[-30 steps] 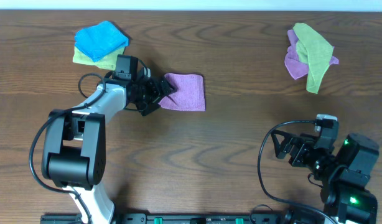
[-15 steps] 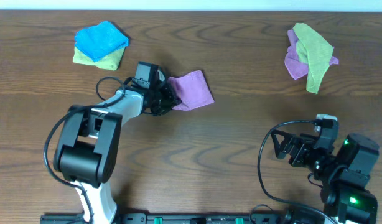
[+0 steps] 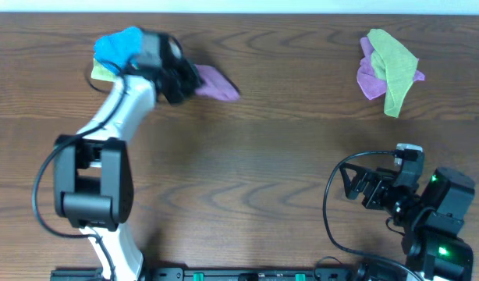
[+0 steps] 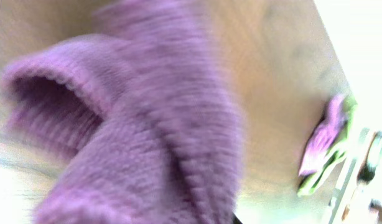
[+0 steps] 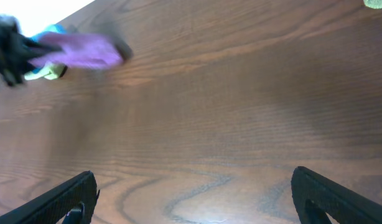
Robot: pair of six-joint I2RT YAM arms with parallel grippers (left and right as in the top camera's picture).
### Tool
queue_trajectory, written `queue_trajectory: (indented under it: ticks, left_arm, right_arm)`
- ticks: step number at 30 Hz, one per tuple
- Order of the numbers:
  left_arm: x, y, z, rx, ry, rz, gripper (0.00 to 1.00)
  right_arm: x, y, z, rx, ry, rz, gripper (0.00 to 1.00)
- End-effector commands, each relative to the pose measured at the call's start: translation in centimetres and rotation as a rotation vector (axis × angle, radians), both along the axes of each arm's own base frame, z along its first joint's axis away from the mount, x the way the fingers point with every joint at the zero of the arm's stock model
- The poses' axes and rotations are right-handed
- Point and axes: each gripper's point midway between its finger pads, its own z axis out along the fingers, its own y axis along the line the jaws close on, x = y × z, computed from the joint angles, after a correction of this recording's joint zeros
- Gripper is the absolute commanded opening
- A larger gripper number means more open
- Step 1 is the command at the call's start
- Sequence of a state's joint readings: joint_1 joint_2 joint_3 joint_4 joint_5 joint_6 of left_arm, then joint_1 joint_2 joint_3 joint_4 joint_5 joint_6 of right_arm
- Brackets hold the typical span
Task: Fold the cloth
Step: 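Carry the purple cloth with the left gripper onto the blue-green stack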
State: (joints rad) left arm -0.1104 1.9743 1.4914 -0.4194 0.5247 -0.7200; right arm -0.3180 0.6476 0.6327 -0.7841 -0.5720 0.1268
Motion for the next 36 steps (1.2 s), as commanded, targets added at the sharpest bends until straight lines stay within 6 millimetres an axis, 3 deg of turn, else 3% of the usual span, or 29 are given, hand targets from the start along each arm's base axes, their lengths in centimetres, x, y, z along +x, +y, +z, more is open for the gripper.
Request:
queue_trajectory:
  ticks: [1, 5, 10, 14, 19, 23, 27, 31, 36]
  left_arm:
    - [3.2, 4.3, 6.1, 0.085, -0.151, 0.091, 0.06]
    - [6.0, 9.0, 9.5, 0.151, -0.246, 0.218, 0.06]
    - [9.3, 12.3, 9.7, 0.156, -0.338, 0.322, 0.06]
    - [11.7, 15.4, 8.0, 0.164, -0.374, 0.398, 0.05]
    - [13.1, 17.5, 4.9, 0.160, -0.367, 0.440, 0.06]
    - [13.8, 18.0, 2.5, 0.151, -0.351, 0.449, 0.06]
    - [13.5, 18.5, -0.2, 0.159, -0.296, 0.451, 0.05]
    - [12.0, 18.9, -2.7, 0.175, -0.194, 0.448, 0.06]
    - [10.9, 18.9, -3.6, 0.208, -0.149, 0.406, 0.06]
  right_arm:
    - [0.0, -0.1, -0.1, 0.013, 0.005, -0.014, 0.99]
    - [0.0, -0.1, -0.1, 0.013, 0.005, -0.014, 0.99]
    - [0.0, -0.1, -0.1, 0.013, 0.005, -0.014, 0.99]
    - [0.0, -0.1, -0.1, 0.013, 0.005, -0.014, 0.99]
    - [0.0, -0.1, -0.1, 0.014, 0.005, -0.015, 0.99]
    - [0.0, -0.1, -0.1, 0.013, 0.005, -0.014, 0.99]
    - [0.0, -0.1, -0.1, 0.013, 0.005, -0.014, 0.99]
    - [0.0, -0.1, -0.1, 0.013, 0.005, -0.014, 0.99]
    - [0.0, -0.1, -0.1, 0.013, 0.005, -0.014, 0.99]
